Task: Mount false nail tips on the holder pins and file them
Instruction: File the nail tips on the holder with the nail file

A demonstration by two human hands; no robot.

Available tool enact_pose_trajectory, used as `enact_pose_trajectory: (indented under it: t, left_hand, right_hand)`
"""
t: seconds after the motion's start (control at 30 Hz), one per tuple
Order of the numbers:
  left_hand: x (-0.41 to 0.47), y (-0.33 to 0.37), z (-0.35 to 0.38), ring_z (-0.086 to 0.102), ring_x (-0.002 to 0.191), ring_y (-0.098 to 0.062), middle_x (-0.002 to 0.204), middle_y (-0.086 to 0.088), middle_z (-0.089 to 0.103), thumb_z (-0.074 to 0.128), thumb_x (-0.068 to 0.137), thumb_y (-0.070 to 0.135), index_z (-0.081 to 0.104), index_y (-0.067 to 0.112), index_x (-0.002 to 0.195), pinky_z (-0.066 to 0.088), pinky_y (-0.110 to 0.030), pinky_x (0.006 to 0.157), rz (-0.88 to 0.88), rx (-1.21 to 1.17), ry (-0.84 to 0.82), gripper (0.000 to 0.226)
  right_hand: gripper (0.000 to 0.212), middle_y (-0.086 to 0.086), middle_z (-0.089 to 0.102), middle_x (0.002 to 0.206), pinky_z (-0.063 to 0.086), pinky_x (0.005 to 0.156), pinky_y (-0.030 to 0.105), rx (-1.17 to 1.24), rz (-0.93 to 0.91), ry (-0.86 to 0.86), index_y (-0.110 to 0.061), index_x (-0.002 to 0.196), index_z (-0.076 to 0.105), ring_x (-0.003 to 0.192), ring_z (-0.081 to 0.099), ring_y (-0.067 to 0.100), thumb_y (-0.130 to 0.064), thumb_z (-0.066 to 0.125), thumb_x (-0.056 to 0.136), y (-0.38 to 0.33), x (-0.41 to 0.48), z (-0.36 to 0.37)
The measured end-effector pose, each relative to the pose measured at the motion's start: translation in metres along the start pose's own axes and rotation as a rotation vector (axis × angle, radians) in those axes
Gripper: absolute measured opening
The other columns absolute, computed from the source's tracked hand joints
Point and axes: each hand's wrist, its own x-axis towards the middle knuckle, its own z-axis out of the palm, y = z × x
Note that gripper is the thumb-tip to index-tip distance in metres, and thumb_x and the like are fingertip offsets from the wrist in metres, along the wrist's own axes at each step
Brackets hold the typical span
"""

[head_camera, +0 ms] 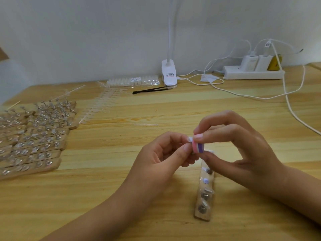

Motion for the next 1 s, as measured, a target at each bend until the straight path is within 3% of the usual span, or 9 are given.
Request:
enact_pose_trajectory:
  t: [0.23,0.47,0.57,0.77,0.87,0.93,1.0]
  left_hand:
    - [0.000,-0.001,0.001,0.065,0.076,-0.003,0.078,0.005,0.070,0.062,0.089,0.028,0.068,0.017,0.095,0.049,-0.013,0.073,0.035,0.004,-0.025,0.014]
    - [0.000,-0.001,-0.002,0.064,0.078,0.000,0.079,0.011,0.067,0.060,0.090,0.032,0.067,0.029,0.095,0.049,-0.013,0.075,0.035,0.067,-0.060,0.009]
    - [0.000,-0.002,-0.003,0.062,0.077,0.000,0.078,0.012,0.066,0.060,0.089,0.029,0.067,0.031,0.091,0.048,-0.013,0.074,0.035,0.066,-0.034,0.007]
    - [0.002,-0.001,-0.002,0.063,0.077,-0.002,0.078,0.011,0.067,0.061,0.087,0.029,0.070,0.031,0.088,0.049,-0.013,0.072,-0.003,-0.021,-0.008,0.009]
    - [0.003,-0.003,-0.001,0.065,0.081,-0.006,0.084,0.007,0.070,0.063,0.085,0.030,0.072,0.034,0.085,0.050,-0.017,0.074,-0.054,-0.130,0.001,0.010]
    - [0.004,-0.005,0.000,0.067,0.084,-0.008,0.089,0.004,0.073,0.064,0.084,0.030,0.073,0.028,0.088,0.051,-0.017,0.076,-0.082,-0.175,-0.010,0.010]
    - [0.003,-0.006,0.000,0.069,0.086,-0.010,0.090,0.001,0.074,0.067,0.085,0.029,0.074,0.020,0.093,0.052,-0.018,0.077,-0.097,-0.202,-0.023,0.015]
  right_hand:
    - [0.019,0.000,0.058,0.109,0.051,0.081,0.040,-0.027,-0.015,0.000,-0.018,0.109,0.060,0.103,0.061,0.018,-0.016,0.066,0.091,0.001,-0.001,0.000]
    - [0.019,0.003,0.059,0.107,0.051,0.084,0.036,-0.043,-0.002,-0.007,-0.017,0.110,0.059,0.102,0.061,0.017,-0.016,0.066,0.091,0.002,-0.001,-0.001]
    - [0.021,0.006,0.060,0.106,0.051,0.086,0.033,-0.033,0.057,0.008,-0.018,0.109,0.059,0.101,0.062,0.017,-0.016,0.065,0.089,0.002,0.001,-0.002]
    - [0.033,-0.008,0.060,0.103,0.054,0.082,0.020,0.213,0.333,0.214,-0.030,0.113,0.047,0.093,0.066,0.012,-0.026,0.063,0.085,-0.002,0.006,-0.008]
    - [0.023,-0.003,0.061,0.102,0.051,0.083,0.018,0.292,0.286,0.240,-0.022,0.108,0.052,0.093,0.066,0.010,-0.019,0.062,0.087,-0.006,0.007,-0.006]
    - [0.020,0.004,0.059,0.101,0.050,0.085,0.023,0.350,0.228,0.231,-0.017,0.097,0.051,0.096,0.064,0.016,-0.015,0.066,0.084,-0.009,0.005,-0.003]
    - [0.023,0.004,0.059,0.104,0.049,0.084,0.029,0.302,0.161,0.178,-0.020,0.099,0.050,0.098,0.063,0.021,-0.014,0.067,0.085,-0.010,0.003,0.000]
